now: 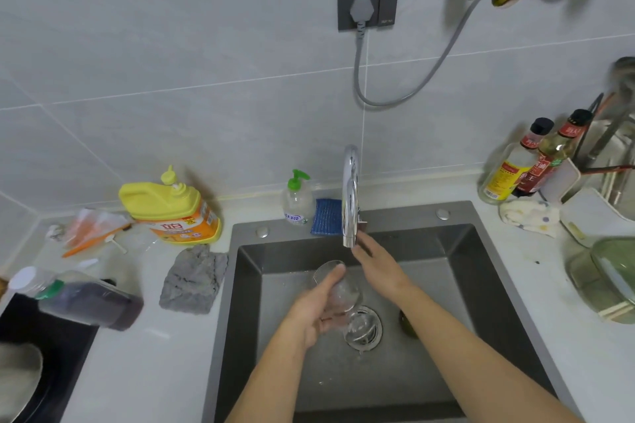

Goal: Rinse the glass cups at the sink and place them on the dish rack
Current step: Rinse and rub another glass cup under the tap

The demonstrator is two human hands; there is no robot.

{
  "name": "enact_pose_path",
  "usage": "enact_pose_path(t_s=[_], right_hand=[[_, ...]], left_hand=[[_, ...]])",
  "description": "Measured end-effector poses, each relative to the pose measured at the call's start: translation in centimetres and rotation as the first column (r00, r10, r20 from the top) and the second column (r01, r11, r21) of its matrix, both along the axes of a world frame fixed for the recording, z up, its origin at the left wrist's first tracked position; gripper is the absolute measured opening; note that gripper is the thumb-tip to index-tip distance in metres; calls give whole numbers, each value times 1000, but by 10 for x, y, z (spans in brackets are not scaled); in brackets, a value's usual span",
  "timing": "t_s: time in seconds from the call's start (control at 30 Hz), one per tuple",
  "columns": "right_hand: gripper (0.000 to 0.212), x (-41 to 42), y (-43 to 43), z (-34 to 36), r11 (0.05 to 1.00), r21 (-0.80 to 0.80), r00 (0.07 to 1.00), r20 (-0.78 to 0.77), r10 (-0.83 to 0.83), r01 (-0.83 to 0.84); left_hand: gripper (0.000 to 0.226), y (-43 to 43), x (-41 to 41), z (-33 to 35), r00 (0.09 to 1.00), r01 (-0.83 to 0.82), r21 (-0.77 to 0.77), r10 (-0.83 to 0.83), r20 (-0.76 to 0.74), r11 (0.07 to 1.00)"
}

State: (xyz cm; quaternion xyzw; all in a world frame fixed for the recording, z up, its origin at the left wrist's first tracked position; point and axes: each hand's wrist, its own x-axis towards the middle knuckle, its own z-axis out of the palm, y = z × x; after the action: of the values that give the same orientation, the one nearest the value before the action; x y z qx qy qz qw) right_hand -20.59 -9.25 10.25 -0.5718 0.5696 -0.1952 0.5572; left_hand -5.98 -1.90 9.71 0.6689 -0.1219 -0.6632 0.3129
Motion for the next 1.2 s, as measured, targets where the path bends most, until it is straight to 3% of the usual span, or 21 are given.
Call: enact_pose_path(t_s=[0.1,0.23,0.33,0.4,0.5,0.63,0.83,0.97,1.13,1.2], right_hand=[[59,7,3,-9,996,91,1000,15,4,-5],[61,10,-1,-7,994,107,999,-34,35,-32],[67,15,11,-12,989,140,998,18,-55,52],[70,19,25,-19,949,293,989,56,-137,115],[47,15,46,-21,857,486,962,103,-253,173],[42,-7,60,-15,822,518,935,108,-337,237],[38,-35,73,-5,811,474,920,3,-391,343],[39,-59,85,-4,850,383,927,-48,-372,361],[36,-102,116,18,905,207,926,-10,-377,371],[38,-124,135,34,900,141,903,64,-424,412]], left_hand=[[74,-3,0,-7,996,-21,44,25,-90,999],[64,-2,4,-2,995,-32,91,40,-95,995],[65,-1,6,-3,977,-57,136,83,-196,989],[68,-3,6,-7,962,-55,169,98,-254,984],[73,-4,2,-19,957,5,196,52,-285,980],[72,-8,-12,-27,966,131,155,-91,-241,979],[74,-3,-44,-18,966,170,175,-128,-225,970],[62,5,-70,-3,955,194,128,-158,-250,973],[71,16,-112,19,941,280,-91,-292,-170,956],[58,26,-133,28,937,313,-227,-339,-85,922]])
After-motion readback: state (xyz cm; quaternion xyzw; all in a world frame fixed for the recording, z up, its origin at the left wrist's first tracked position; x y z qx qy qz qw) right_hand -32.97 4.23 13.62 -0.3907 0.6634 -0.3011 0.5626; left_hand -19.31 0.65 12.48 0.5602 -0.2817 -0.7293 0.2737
